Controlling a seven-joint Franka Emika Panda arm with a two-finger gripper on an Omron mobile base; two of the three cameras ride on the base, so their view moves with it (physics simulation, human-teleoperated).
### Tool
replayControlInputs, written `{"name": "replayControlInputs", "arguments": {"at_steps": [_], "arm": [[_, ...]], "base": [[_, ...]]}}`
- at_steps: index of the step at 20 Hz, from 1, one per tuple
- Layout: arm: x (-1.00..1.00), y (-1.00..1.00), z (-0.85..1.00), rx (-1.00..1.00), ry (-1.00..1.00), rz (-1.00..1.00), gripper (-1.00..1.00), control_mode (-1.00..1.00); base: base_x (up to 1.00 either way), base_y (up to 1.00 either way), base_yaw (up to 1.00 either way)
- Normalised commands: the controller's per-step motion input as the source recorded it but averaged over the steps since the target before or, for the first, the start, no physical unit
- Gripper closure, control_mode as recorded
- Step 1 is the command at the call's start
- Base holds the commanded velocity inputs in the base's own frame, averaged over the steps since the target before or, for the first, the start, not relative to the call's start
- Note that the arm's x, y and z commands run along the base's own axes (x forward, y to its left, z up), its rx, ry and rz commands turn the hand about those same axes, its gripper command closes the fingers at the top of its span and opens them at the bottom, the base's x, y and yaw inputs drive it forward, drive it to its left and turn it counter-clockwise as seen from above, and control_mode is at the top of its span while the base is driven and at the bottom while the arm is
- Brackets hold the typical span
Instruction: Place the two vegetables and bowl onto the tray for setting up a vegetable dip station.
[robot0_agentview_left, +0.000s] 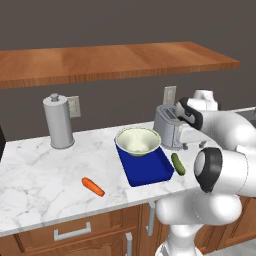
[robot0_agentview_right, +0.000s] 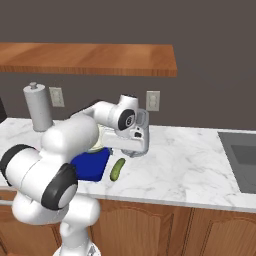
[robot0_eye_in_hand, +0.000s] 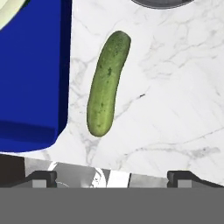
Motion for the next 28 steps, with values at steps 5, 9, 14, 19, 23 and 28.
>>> {"name": "replayControlInputs", "arguments": {"at_steps": [5, 9, 14, 19, 23, 28], "arm": [[0.06, -0.05, -0.24, 0.03, -0.04, 0.05, -1.00, -1.00], [0.00, 0.00, -0.21, 0.03, -0.11, 0.02, -1.00, -1.00], [0.00, 0.00, -0.22, 0.02, -0.10, 0.00, -1.00, -1.00], [0.08, 0.00, -0.20, 0.01, -0.03, 0.00, -1.00, -1.00], [0.11, 0.00, -0.18, 0.02, 0.00, 0.00, -1.00, -1.00], [0.10, 0.01, -0.18, 0.03, 0.00, 0.00, -1.00, -1.00]], "base": [[0.00, 0.00, 0.00], [0.00, 0.00, 0.00], [0.00, 0.00, 0.00], [0.00, 0.00, 0.00], [0.00, 0.00, 0.00], [0.00, 0.00, 0.00]]}}
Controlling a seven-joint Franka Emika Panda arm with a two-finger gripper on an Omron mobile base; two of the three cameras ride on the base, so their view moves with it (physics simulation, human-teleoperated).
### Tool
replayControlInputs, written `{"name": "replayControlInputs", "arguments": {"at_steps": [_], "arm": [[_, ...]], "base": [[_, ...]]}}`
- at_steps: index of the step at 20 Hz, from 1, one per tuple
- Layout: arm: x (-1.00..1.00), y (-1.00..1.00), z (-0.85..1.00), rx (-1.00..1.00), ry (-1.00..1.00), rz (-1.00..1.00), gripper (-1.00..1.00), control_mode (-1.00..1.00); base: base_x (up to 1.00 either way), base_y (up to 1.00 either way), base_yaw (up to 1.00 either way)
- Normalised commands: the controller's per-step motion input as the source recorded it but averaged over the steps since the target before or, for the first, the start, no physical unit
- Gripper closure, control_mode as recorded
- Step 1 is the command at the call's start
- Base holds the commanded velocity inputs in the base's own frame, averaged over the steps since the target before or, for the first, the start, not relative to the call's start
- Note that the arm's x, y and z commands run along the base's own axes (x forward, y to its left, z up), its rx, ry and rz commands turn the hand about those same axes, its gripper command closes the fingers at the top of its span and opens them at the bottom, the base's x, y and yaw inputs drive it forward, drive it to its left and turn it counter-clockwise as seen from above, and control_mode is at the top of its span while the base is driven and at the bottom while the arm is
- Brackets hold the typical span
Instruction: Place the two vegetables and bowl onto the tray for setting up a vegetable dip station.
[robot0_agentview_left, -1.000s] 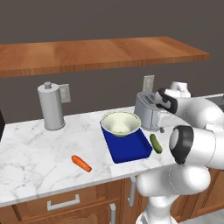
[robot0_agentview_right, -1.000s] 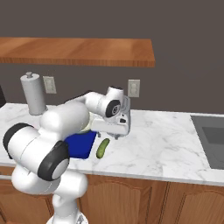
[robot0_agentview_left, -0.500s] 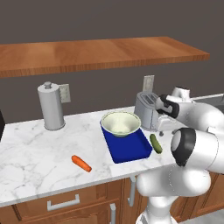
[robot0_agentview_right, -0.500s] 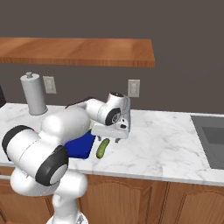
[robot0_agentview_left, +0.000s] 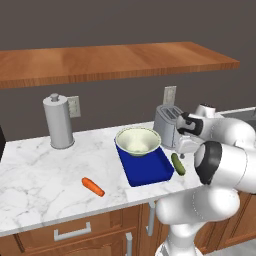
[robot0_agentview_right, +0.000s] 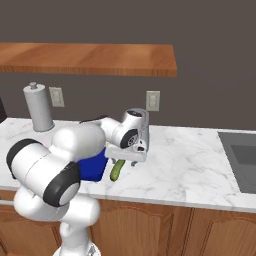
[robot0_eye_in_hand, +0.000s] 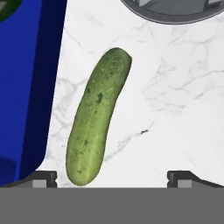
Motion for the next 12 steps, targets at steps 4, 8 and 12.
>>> {"name": "replayControlInputs", "arguments": {"at_steps": [4, 8, 12], "arm": [[0.05, 0.03, -0.18, 0.04, -0.01, 0.00, -1.00, -1.00], [0.09, 0.05, -0.13, 0.04, 0.00, 0.00, -1.00, -1.00], [0.11, 0.07, -0.11, 0.03, 0.00, 0.00, -1.00, -1.00]], "base": [[0.00, 0.00, 0.00], [0.00, 0.00, 0.00], [0.00, 0.00, 0.00]]}}
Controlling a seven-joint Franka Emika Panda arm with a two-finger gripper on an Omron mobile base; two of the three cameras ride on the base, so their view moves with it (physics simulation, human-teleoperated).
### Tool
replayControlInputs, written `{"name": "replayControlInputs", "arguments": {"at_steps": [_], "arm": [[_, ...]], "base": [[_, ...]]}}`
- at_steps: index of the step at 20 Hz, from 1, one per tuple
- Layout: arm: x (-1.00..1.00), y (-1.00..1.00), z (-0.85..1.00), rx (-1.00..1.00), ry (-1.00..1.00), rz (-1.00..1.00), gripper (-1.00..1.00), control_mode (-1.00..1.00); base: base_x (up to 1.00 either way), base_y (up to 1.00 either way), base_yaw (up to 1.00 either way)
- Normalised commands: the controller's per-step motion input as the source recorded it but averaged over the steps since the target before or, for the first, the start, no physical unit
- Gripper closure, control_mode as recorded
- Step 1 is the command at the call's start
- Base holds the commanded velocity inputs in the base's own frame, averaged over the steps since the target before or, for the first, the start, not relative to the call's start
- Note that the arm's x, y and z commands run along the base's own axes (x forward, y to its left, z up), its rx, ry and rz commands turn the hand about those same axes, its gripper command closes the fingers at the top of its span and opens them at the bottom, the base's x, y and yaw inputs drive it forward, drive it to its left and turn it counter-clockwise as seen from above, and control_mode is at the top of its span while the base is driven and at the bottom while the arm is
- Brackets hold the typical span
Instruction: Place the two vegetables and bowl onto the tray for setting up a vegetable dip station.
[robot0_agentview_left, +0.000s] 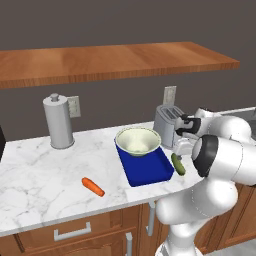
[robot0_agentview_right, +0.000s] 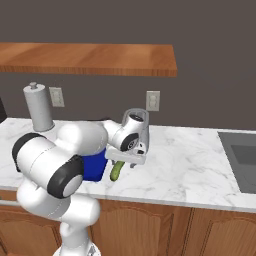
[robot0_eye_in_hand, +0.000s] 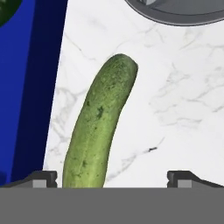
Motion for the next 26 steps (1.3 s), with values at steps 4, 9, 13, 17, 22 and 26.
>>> {"name": "replayControlInputs", "arguments": {"at_steps": [4, 9, 13, 17, 22, 26], "arm": [[0.13, 0.07, -0.10, 0.01, 0.00, 0.00, -1.00, -1.00], [0.11, 0.07, -0.15, 0.01, 0.00, 0.00, -1.00, -1.00], [0.11, 0.08, -0.17, 0.00, 0.00, 0.00, -1.00, -1.00], [0.10, 0.08, -0.15, 0.00, 0.00, 0.00, -1.00, -1.00], [0.11, 0.06, -0.15, 0.00, 0.00, 0.00, -1.00, -1.00], [0.10, 0.04, -0.16, 0.00, 0.00, 0.00, -1.00, -1.00]], "base": [[0.00, 0.00, 0.00], [0.00, 0.00, 0.00], [0.00, 0.00, 0.00], [0.00, 0.00, 0.00], [0.00, 0.00, 0.00], [0.00, 0.00, 0.00]]}}
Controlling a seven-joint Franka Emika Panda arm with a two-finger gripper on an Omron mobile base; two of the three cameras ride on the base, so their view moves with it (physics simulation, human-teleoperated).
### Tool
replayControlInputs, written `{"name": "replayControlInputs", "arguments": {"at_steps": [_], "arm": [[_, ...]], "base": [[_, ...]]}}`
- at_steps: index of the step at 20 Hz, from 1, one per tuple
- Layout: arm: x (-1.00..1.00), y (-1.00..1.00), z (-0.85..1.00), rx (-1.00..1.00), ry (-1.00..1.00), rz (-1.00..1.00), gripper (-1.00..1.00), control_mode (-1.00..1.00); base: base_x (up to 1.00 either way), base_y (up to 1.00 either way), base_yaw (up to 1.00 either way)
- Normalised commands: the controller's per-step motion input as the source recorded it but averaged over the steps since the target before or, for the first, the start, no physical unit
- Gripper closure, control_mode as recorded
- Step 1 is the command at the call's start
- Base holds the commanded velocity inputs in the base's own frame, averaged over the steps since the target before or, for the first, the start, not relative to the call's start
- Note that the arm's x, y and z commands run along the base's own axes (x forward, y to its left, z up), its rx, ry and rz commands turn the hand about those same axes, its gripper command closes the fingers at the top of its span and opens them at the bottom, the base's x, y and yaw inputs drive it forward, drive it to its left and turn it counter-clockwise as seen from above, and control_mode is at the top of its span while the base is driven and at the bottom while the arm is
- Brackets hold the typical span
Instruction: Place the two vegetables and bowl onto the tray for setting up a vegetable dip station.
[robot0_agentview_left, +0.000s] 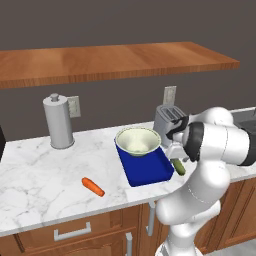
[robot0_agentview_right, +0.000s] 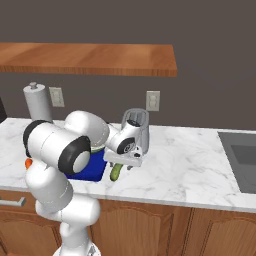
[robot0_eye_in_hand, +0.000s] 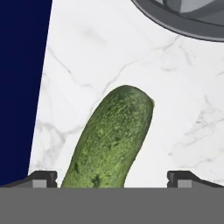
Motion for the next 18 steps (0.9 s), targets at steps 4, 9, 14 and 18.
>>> {"name": "replayControlInputs", "arguments": {"at_steps": [4, 9, 14, 18], "arm": [[0.12, 0.00, -0.15, 0.00, 0.00, 0.00, -1.00, -1.00], [0.04, 0.00, -0.15, 0.00, 0.00, 0.00, -1.00, -1.00], [0.02, 0.02, -0.13, 0.00, 0.00, 0.00, 1.00, -1.00], [0.00, 0.01, -0.08, 0.00, 0.00, 0.00, 1.00, -1.00]], "base": [[0.00, 0.00, 0.00], [0.00, 0.00, 0.00], [0.00, 0.00, 0.00], [0.00, 0.00, 0.00]]}}
